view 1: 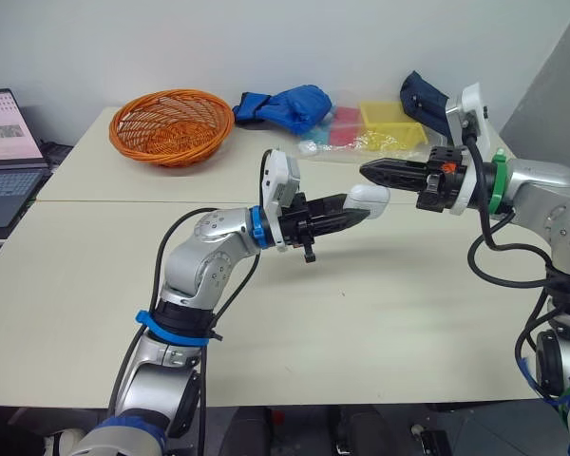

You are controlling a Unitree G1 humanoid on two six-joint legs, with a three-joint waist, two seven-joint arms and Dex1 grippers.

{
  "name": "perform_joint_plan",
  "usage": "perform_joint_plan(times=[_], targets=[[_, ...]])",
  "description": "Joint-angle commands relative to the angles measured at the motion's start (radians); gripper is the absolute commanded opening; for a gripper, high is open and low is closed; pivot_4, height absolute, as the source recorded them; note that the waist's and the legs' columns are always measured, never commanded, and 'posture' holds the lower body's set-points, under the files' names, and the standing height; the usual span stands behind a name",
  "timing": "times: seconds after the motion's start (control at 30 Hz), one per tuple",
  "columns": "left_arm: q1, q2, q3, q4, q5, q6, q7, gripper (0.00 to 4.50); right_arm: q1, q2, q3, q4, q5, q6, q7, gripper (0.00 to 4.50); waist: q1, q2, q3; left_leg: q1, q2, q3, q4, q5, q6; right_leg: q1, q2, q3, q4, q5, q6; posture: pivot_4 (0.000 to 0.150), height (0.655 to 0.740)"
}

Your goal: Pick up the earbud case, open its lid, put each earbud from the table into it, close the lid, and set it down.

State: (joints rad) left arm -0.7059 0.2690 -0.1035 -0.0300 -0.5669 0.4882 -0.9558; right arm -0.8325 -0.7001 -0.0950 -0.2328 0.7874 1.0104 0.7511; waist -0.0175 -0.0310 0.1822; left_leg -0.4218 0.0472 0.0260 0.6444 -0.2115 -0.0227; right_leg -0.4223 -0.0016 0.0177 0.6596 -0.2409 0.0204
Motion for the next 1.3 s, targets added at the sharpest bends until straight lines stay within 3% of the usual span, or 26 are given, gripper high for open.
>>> perform_joint_plan(times=[0.03,0.23,0.5,0.63,0.7,0.87,0.93,1.07,1.17,1.3], targets=[[-0.036,-0.016,0.039,-0.005,0.004,-0.022,0.049,0.75,0.011,-0.007,0.017,-0.065,-0.039,-0.041,-0.018,0.05,0.0,0.0,0.0,0.0,0.0,0.0,0.0,0.0,0.0,0.0,0.0,0.0,0.0,0.0,0.0,0.15,0.74],[-0.03,-0.077,0.066,-0.015,0.023,-0.051,0.163,0.75,0.097,0.046,0.057,-0.199,-0.162,-0.091,-0.177,0.05,-0.005,0.0,0.0,0.0,0.0,0.0,0.0,0.0,0.0,-0.001,0.0,0.0,0.001,0.0,0.0,0.15,0.74],[-0.02,-0.098,0.058,-0.03,0.03,-0.067,0.169,0.75,0.174,0.13,0.083,-0.206,-0.237,-0.125,-0.28,0.05,-0.008,0.0,0.0,0.0,0.0,0.0,0.0,0.0,0.0,0.0,0.0,0.0,0.002,0.0,0.0,0.15,0.74],[-0.012,-0.083,0.052,-0.028,0.053,-0.078,0.154,0.75,0.157,0.14,0.032,-0.187,-0.206,-0.121,-0.274,0.05,-0.008,0.0,0.0,0.0,0.0,0.0,0.0,0.0,0.0,0.0,0.0,0.0,0.001,0.0,0.0,0.15,0.74],[0.007,-0.062,0.052,-0.015,0.078,-0.096,0.145,0.75,0.128,0.187,-0.069,-0.171,-0.081,-0.105,-0.261,0.05,-0.008,0.0,0.0,0.0,0.0,0.0,0.0,0.0,0.0,0.0,0.0,0.0,0.002,0.0,0.0,0.15,0.74],[0.054,0.002,0.046,-0.019,0.099,-0.107,0.109,0.75,0.136,0.088,-0.137,-0.192,0.049,-0.042,-0.145,0.05,-0.009,0.0,0.0,0.001,0.0,0.0,0.0,0.0,0.0,0.0,0.0,0.0,0.001,0.0,0.0,0.15,0.74],[0.066,0.055,0.037,-0.012,0.108,-0.051,0.098,0.75,0.173,-0.01,-0.129,-0.205,0.052,-0.051,-0.051,0.6,-0.009,0.0,0.0,0.001,0.0,0.0,-0.001,0.0,0.0,0.0,0.0,0.0,0.001,0.0,0.0,0.15,0.74],[0.059,0.136,0.051,0.022,0.038,0.232,0.124,0.75,0.354,-0.182,-0.08,-0.229,-0.073,-0.242,0.167,1.98,-0.006,0.0,0.0,0.0,0.0,-0.001,0.0,0.0,0.0,0.001,0.0,-0.001,-0.001,0.0,0.0,0.15,0.74],[0.081,0.185,0.042,0.035,0.025,0.296,0.081,0.75,0.444,-0.194,-0.047,-0.237,-0.132,-0.349,0.218,3.12,-0.012,0.0,0.0,0.001,0.0,0.0,0.0,0.0,0.0,0.001,0.0,0.0,0.0,0.0,0.0,0.15,0.74],[0.082,0.18,0.106,0.078,-0.072,0.545,0.131,0.75,0.539,-0.109,-0.001,-0.24,-0.181,-0.425,0.173,4.48,-0.015,0.0,0.0,0.003,0.0,0.0,0.0,0.0,0.0,0.001,0.0,0.0,0.002,0.0,0.0,0.15,0.74]])
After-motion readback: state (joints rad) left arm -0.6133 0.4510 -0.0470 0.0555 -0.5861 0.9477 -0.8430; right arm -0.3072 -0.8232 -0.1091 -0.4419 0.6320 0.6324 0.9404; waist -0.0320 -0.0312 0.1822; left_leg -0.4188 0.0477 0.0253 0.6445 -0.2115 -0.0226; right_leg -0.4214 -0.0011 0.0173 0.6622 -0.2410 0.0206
